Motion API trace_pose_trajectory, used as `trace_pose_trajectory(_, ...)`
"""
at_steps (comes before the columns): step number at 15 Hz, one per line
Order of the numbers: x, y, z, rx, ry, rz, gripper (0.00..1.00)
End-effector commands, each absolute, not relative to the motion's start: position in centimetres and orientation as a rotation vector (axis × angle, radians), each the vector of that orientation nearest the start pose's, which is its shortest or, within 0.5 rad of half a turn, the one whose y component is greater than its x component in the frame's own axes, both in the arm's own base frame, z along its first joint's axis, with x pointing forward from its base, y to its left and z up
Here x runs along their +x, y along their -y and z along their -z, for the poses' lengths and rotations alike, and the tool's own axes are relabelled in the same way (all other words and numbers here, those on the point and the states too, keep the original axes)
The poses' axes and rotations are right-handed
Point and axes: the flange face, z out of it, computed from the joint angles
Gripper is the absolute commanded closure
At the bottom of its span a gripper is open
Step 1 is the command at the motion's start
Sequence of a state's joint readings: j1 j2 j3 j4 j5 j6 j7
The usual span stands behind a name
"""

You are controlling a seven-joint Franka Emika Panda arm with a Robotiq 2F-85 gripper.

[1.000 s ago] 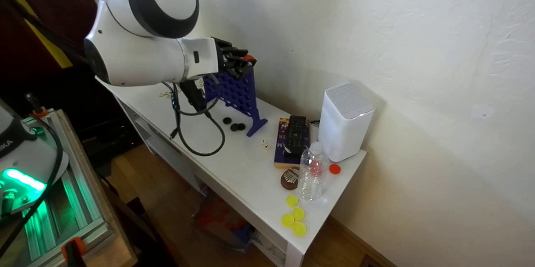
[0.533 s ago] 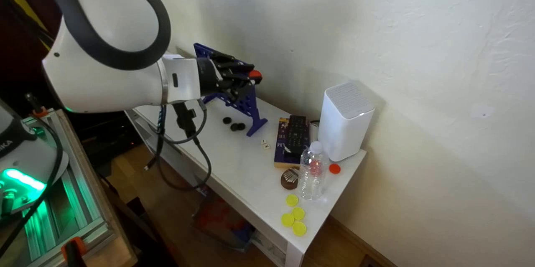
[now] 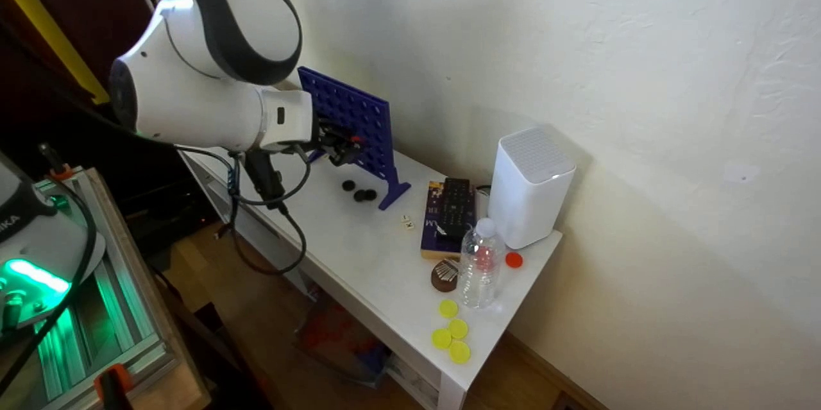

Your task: Move the orange object to the right

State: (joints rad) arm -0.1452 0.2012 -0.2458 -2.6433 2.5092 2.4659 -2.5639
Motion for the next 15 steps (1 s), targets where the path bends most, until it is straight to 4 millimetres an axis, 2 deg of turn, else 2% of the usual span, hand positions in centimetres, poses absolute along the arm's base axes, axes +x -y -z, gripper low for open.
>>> trace_pose_trajectory(1,37.0,19.7,-14.5,-2.873,-0.276,1.219,0.86)
trace_pose_trajectory(3,38.0,22.5,-14.1,-2.974,-0.276,1.179,0.86)
trace_pose_trajectory(4,36.6,20.3,-15.3,-2.873,-0.305,1.236,0.86)
trace_pose_trajectory(5,37.0,21.2,-15.2,-2.89,-0.312,1.237,0.61)
trace_pose_trajectory(10,37.0,20.7,-15.0,-2.885,-0.3,1.227,0.61)
trace_pose_trajectory(11,37.3,20.8,-14.5,-2.9,-0.283,1.21,0.86)
trace_pose_trajectory(15,37.5,20.9,-10.0,-2.958,-0.267,1.092,0.86)
